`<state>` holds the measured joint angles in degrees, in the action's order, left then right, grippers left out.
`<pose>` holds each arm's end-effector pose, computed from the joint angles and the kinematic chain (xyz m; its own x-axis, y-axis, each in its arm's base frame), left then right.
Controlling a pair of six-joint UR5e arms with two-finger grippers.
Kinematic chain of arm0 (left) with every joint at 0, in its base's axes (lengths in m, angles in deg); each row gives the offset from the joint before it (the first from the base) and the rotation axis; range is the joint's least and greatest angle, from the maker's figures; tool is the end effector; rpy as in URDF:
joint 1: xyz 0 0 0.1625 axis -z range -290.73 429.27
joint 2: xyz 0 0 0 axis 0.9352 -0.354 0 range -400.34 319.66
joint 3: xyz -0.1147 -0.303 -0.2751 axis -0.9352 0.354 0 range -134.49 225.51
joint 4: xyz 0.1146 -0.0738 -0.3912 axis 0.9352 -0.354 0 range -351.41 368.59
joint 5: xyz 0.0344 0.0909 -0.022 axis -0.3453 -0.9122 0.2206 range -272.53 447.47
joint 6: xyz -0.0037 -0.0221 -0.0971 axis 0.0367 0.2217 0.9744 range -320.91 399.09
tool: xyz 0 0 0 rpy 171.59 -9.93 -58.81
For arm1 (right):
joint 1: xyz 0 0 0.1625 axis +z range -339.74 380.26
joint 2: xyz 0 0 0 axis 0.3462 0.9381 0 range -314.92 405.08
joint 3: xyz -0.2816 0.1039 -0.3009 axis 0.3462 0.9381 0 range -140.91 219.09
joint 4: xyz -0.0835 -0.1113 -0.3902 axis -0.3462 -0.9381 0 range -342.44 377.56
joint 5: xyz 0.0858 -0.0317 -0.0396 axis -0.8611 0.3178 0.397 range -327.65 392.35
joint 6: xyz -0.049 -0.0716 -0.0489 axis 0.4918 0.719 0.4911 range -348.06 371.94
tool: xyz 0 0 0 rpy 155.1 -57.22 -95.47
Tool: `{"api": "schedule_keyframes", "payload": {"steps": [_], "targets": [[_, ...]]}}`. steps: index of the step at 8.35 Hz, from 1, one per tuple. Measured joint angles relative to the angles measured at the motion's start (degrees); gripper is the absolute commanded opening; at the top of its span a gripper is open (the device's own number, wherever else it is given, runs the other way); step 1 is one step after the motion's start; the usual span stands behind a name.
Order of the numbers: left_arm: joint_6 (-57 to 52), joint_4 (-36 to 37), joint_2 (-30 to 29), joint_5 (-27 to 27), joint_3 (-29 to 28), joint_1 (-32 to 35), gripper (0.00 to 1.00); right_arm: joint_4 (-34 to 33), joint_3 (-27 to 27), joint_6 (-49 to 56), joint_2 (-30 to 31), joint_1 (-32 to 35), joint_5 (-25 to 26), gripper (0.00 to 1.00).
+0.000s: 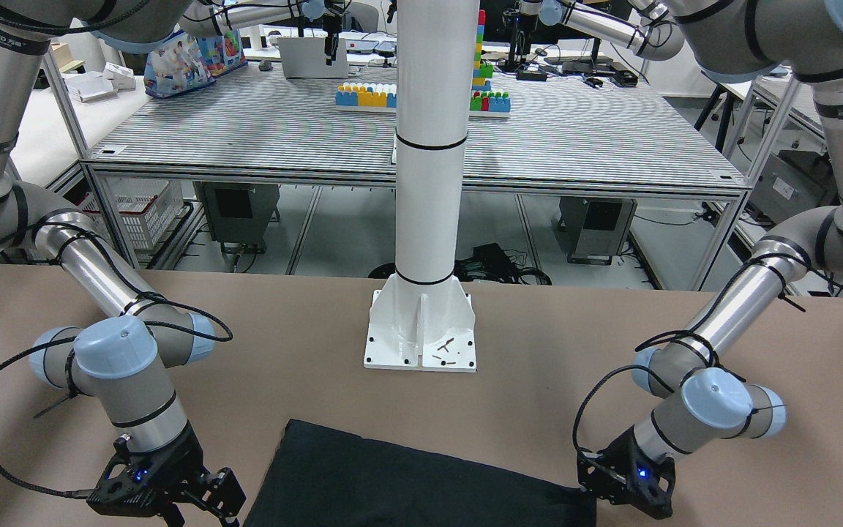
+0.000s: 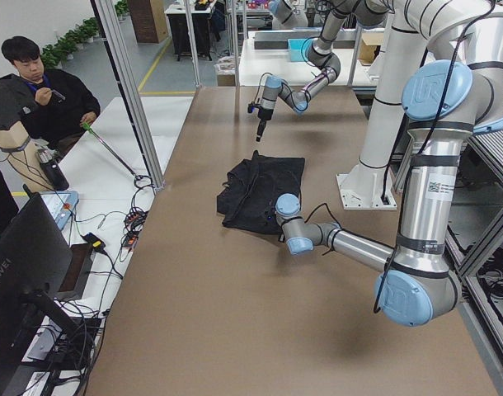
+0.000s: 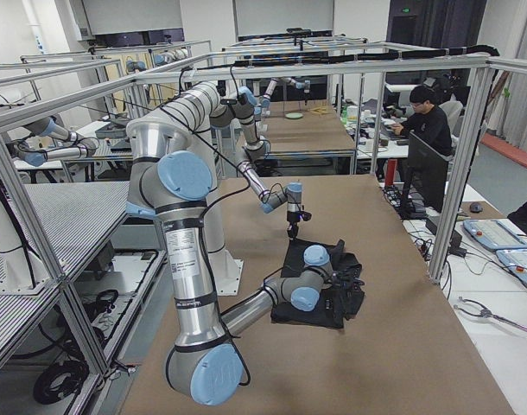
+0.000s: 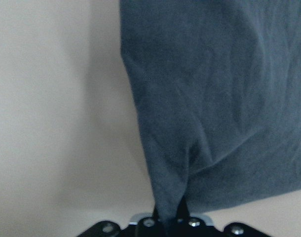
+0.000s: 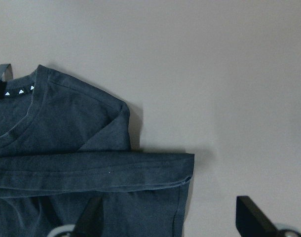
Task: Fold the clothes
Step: 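Grasp the shirt's side with the left gripper and fold it across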
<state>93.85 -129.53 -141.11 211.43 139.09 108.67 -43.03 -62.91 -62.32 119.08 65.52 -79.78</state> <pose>0.3979 -0.4274 0.4326 0.3746 0.3117 -0.8732 -0.0887 0.9495 0.3008 -0.3506 -0.4900 0.3526 0.4828 0.1303 0.8660 -0.3155 0.9483 0.0332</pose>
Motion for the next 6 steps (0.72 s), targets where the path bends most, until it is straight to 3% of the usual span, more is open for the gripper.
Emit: {"api": "schedule_keyframes", "payload": {"steps": [3,6], "targets": [[-4.0,0.7,-4.8,0.7,-6.4,8.4,0.00,0.0,0.2,0.0,-0.1,-0.1,-0.1,0.94],[-5.4,2.6,-20.1,-0.4,-21.5,15.0,0.00,0.2,0.3,0.0,0.0,-0.1,-0.1,0.94]]}}
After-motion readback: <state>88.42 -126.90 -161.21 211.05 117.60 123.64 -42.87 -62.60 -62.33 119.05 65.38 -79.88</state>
